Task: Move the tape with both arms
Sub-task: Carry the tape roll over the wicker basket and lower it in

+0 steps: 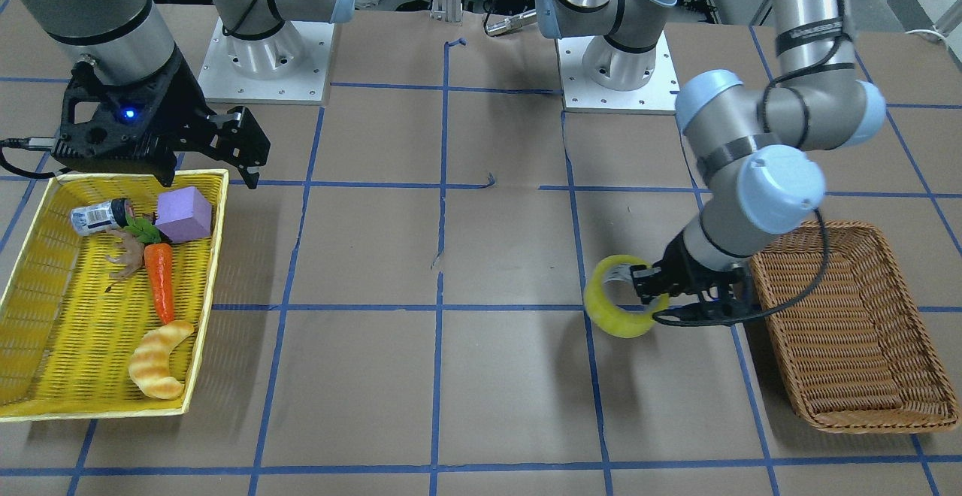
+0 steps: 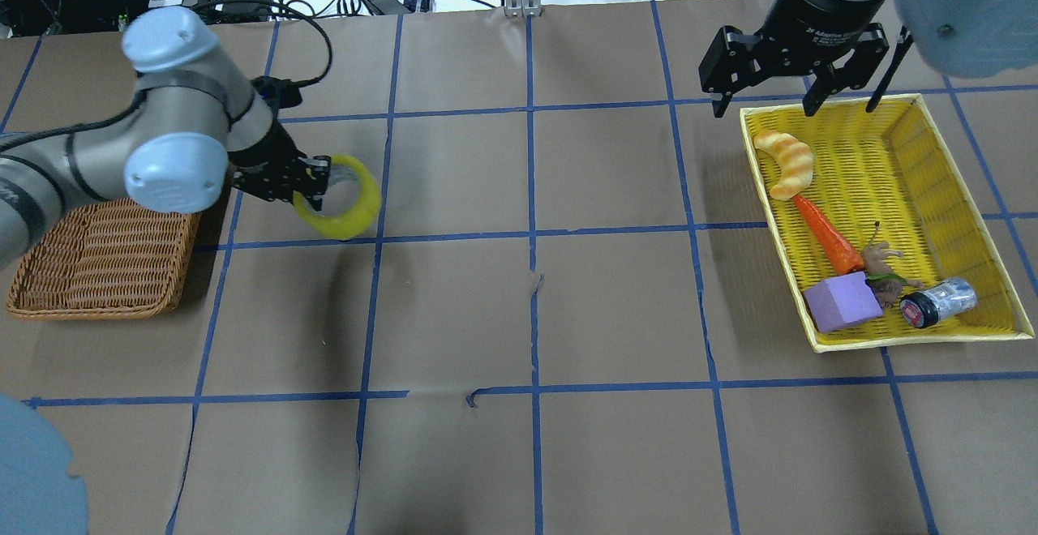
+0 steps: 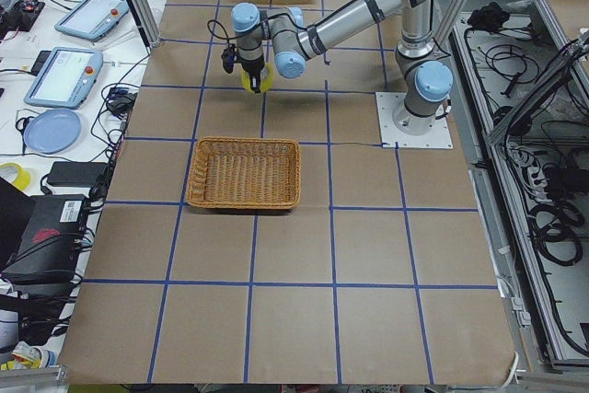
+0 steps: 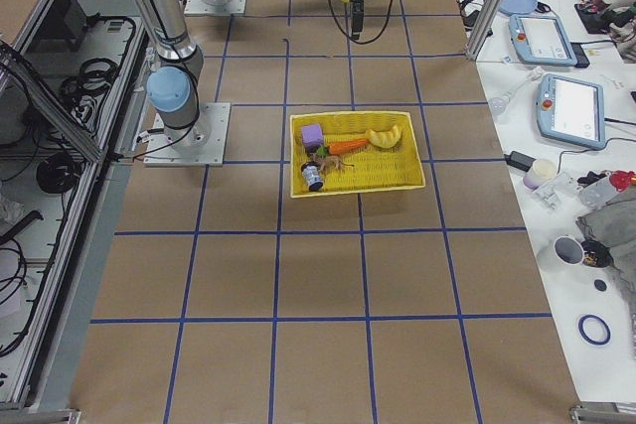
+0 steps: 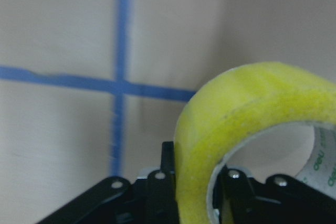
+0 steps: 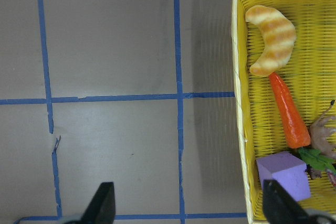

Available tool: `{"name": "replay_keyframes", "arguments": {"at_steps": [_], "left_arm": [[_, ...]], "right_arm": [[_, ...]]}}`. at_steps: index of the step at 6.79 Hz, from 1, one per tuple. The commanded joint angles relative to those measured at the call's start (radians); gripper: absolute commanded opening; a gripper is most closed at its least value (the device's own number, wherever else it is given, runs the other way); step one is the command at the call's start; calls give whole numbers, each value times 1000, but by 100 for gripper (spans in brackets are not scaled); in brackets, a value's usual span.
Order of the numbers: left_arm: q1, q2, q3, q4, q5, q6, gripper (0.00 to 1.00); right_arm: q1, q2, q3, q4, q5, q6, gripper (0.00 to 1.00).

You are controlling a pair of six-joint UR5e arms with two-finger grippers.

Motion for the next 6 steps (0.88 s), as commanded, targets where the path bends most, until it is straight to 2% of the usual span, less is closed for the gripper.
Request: {"name": "replay_keyframes", "arguments": {"at_steps": [1,3,6], "left_arm": [[235,4,43,-33,61,348,0],[369,-20,43,39,61,551,0],[408,-98,32,235,90,679,0]], "right_arm": [[2,-2,2,0,3,0,100],[4,-2,2,0,-2,0,100],[4,-2,5,-2,-8,0,100]]}}
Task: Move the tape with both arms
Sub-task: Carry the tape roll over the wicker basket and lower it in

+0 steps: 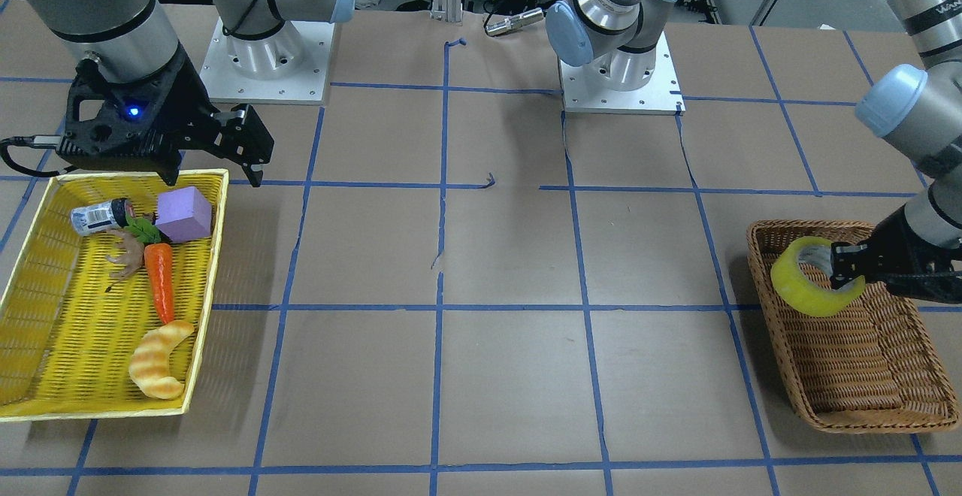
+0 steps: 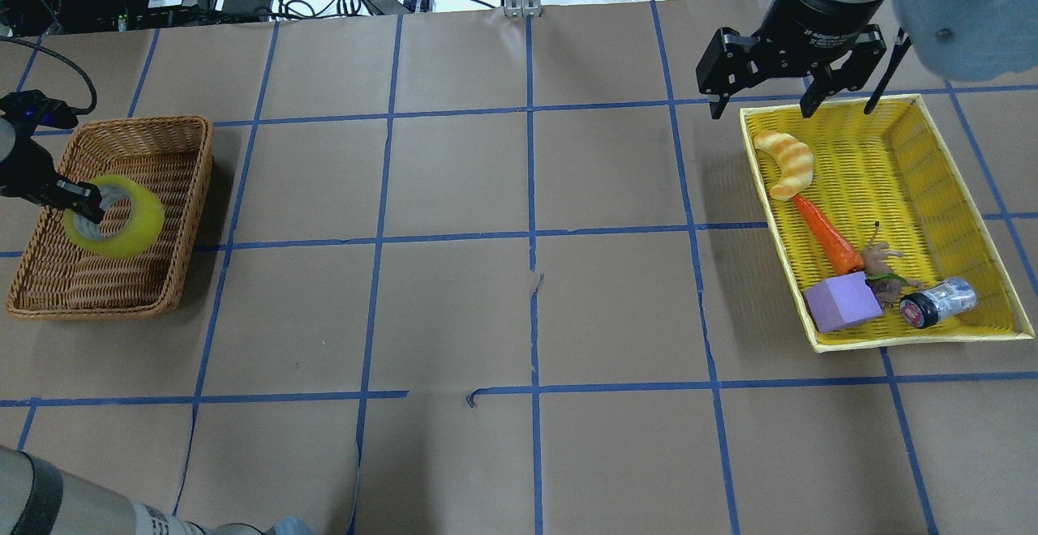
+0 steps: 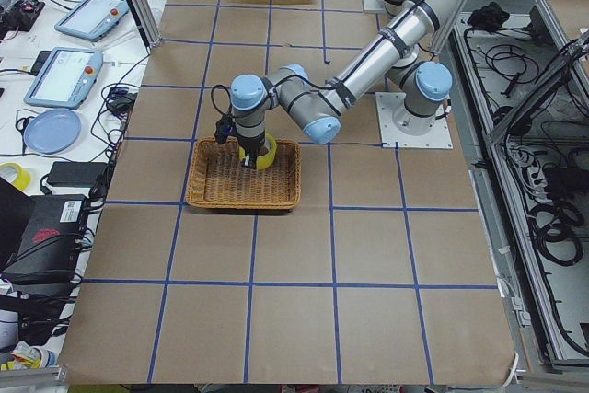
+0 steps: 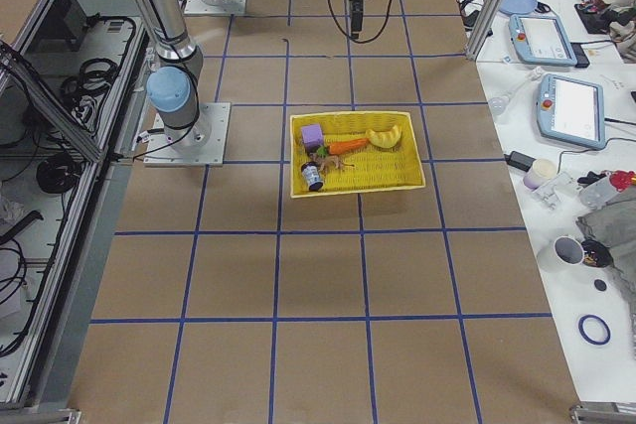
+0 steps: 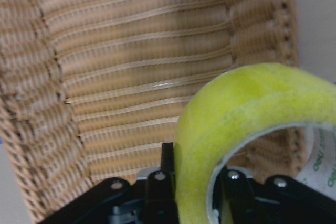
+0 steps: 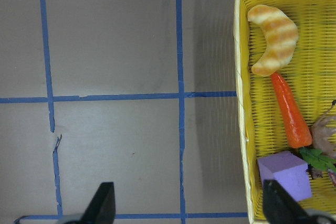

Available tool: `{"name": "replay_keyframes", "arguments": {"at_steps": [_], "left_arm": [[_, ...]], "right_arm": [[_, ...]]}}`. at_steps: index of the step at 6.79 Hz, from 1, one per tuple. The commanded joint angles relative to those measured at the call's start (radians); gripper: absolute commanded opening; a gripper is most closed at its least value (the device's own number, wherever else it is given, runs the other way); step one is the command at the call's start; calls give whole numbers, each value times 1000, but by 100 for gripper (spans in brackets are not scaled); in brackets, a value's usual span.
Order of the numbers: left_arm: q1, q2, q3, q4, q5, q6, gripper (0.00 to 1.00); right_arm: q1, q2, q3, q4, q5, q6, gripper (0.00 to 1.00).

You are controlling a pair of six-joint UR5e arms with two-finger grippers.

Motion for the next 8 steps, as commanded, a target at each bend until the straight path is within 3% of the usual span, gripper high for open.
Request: {"name": "replay_keyframes", "arguments": {"at_steps": [1,2,3,4,6,7,8], "left_arm": [[35,-74,-9,78,13,40,0],[48,-109,-11,78,14,48,0],[50,-121,-11,80,17,52,24],[50,-112,-6,90,16,40,97],[7,-18,44,89,101,39,100],[-81,39,104,60,105,19,100],[-177,102,147,-86,100,-156,100]], "right_arm": [[0,0,1,0,-1,-2,100],[0,0,3,0,-1,-2,100],[0,0,4,0,-1,-2,100],[0,0,6,0,-1,-2,100],[0,0,6,0,-1,-2,100],[2,0,6,0,-1,-2,100],[2,0,4,0,2,-2,100]]}}
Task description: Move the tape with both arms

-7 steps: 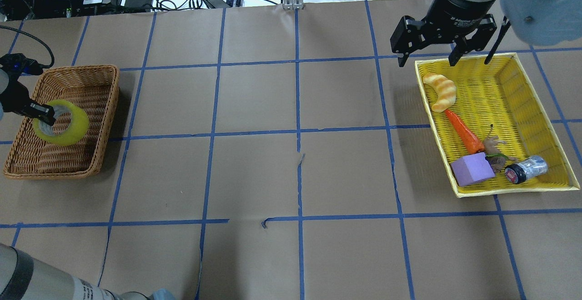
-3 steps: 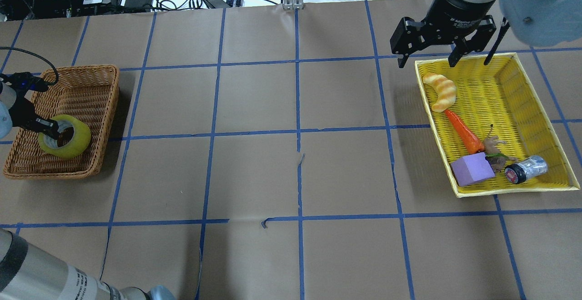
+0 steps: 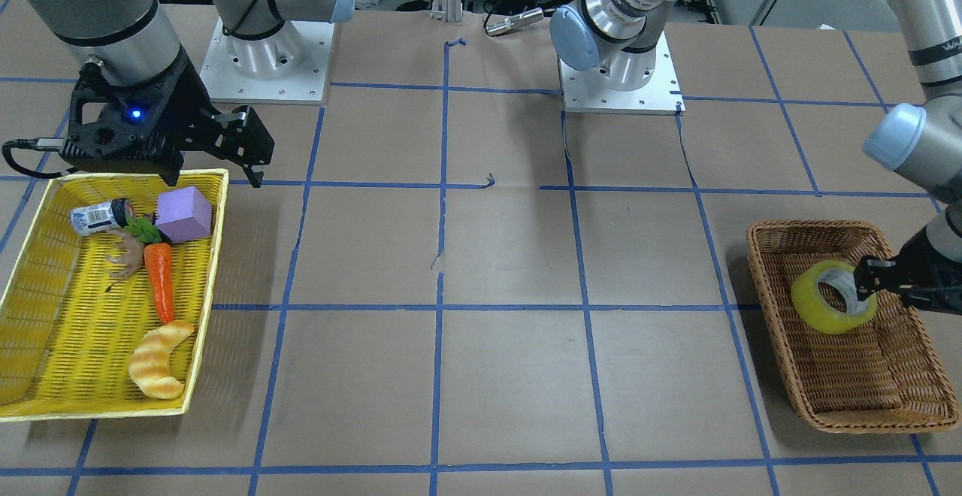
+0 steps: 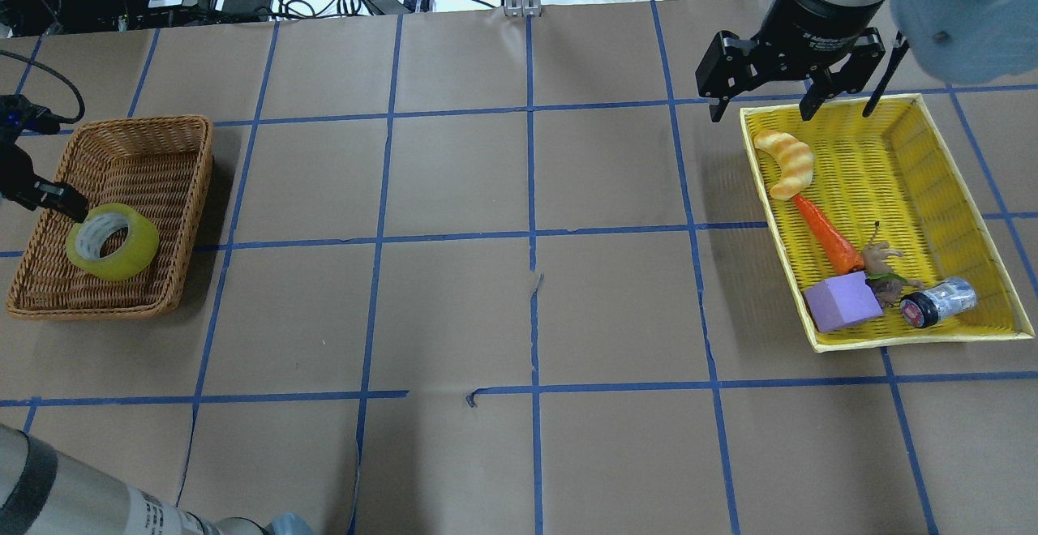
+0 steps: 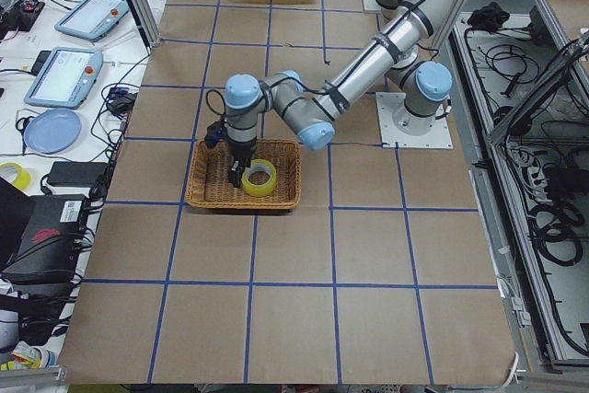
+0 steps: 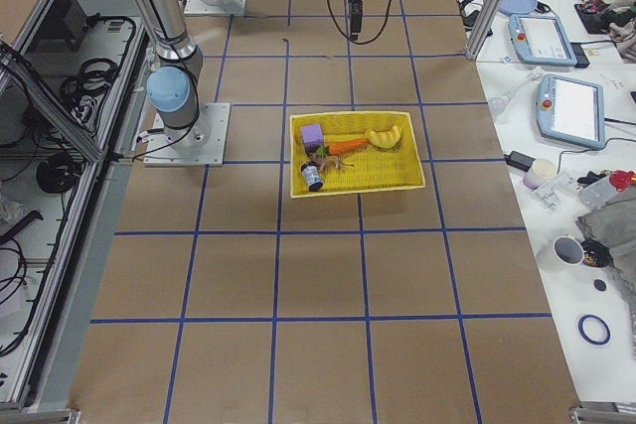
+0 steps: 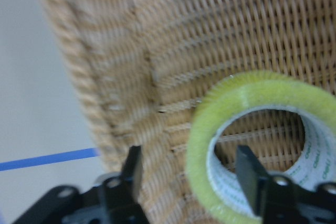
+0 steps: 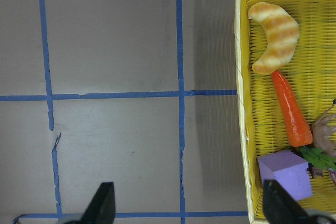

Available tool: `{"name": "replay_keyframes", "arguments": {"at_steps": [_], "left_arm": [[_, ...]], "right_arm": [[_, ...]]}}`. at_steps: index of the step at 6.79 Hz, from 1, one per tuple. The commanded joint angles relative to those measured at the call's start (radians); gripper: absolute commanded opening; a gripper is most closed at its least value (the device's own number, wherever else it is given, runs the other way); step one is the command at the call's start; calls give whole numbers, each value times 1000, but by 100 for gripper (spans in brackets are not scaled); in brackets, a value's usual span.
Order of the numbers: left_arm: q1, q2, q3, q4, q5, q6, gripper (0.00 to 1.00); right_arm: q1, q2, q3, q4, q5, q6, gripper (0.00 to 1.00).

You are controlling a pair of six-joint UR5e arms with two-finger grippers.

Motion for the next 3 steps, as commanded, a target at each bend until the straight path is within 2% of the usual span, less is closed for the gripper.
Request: {"name": "replay_keyframes", "arguments": {"at_steps": [1,3], "left_arm": [[-204,121,68,-256,-9,-340,100],[-422,200,69,-391,-35,-673,100]], "right_arm": [[-1,0,-1,0,2,0,100],[-7,0,-1,3,2,0,100]]}}
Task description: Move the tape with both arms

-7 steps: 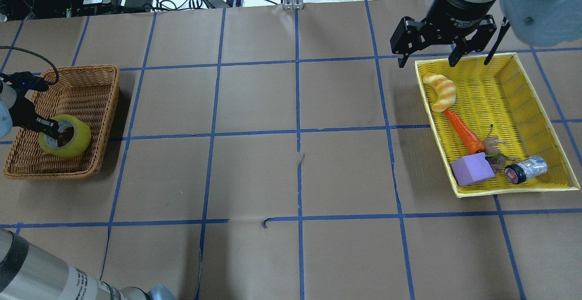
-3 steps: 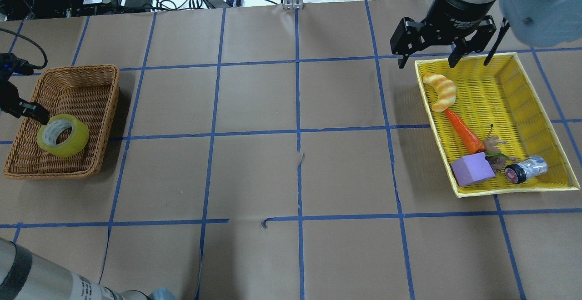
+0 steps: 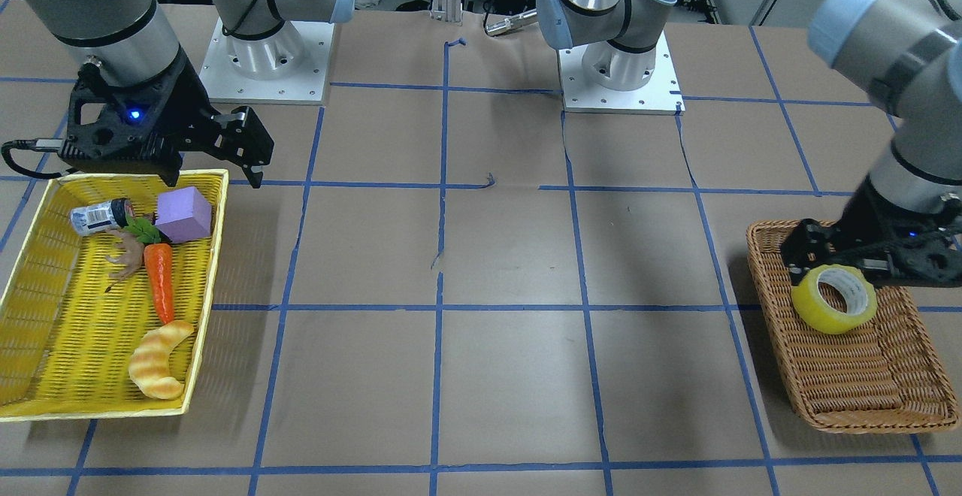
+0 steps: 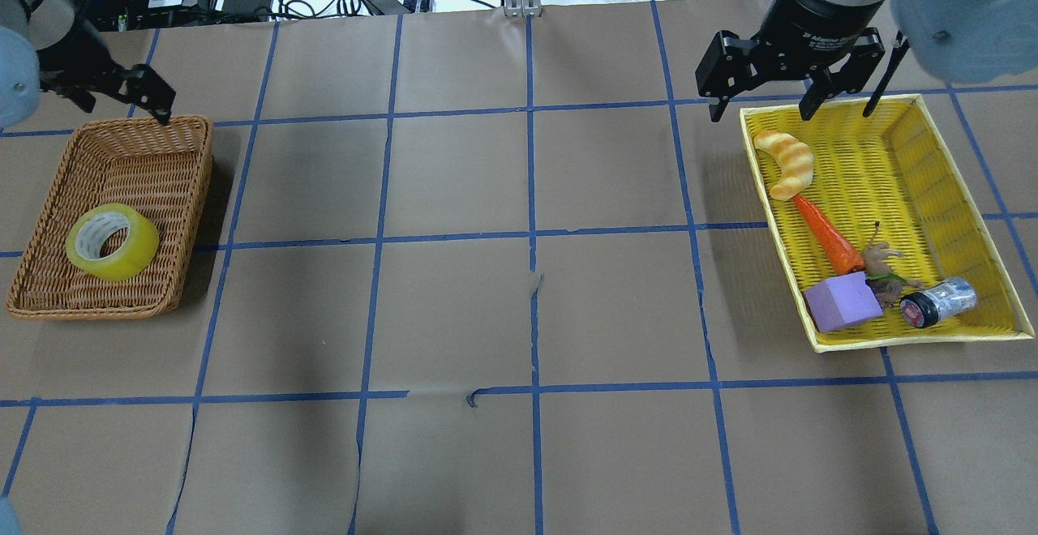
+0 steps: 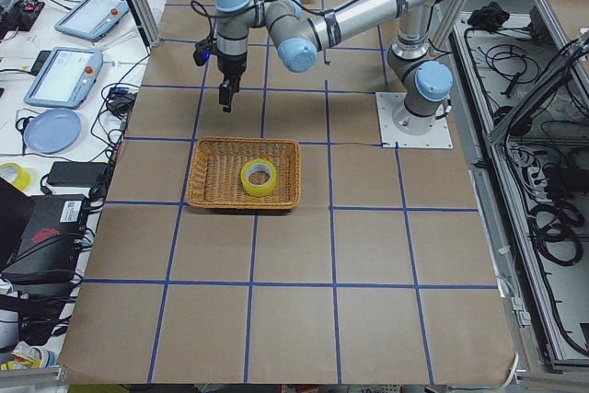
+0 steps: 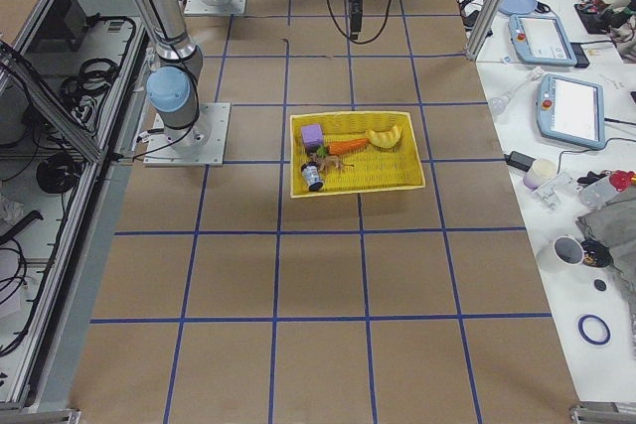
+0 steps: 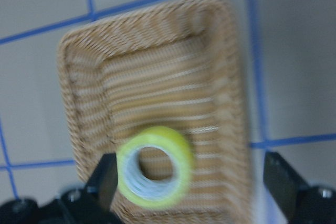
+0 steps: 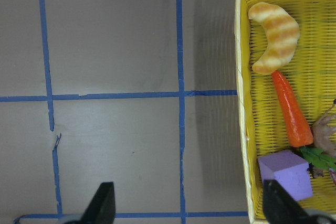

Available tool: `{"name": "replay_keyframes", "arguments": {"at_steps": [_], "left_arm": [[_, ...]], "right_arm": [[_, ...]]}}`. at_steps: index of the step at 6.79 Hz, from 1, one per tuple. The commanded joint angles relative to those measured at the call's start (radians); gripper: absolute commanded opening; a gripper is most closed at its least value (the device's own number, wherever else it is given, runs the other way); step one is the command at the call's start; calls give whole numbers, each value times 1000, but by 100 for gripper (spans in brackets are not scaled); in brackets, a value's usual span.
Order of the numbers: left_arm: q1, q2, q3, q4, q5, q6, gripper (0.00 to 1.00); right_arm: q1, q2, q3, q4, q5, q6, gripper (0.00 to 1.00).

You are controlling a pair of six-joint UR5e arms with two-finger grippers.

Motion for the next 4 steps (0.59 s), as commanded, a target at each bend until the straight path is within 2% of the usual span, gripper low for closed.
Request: {"name": "replay_keyframes", "arguments": {"at_steps": [1,2,4], "left_arm": [[-206,90,7,-198,-142,-383,100],[-244,119,16,-248,-186,-476,100],[-254,150,100,-479,-179,-479,100]], "right_arm": [[-4,0,-2,11,-1,0,100],[-4,2,-6,35,-3,0,100],[-4,0,-6,38,-4,0,100]]}}
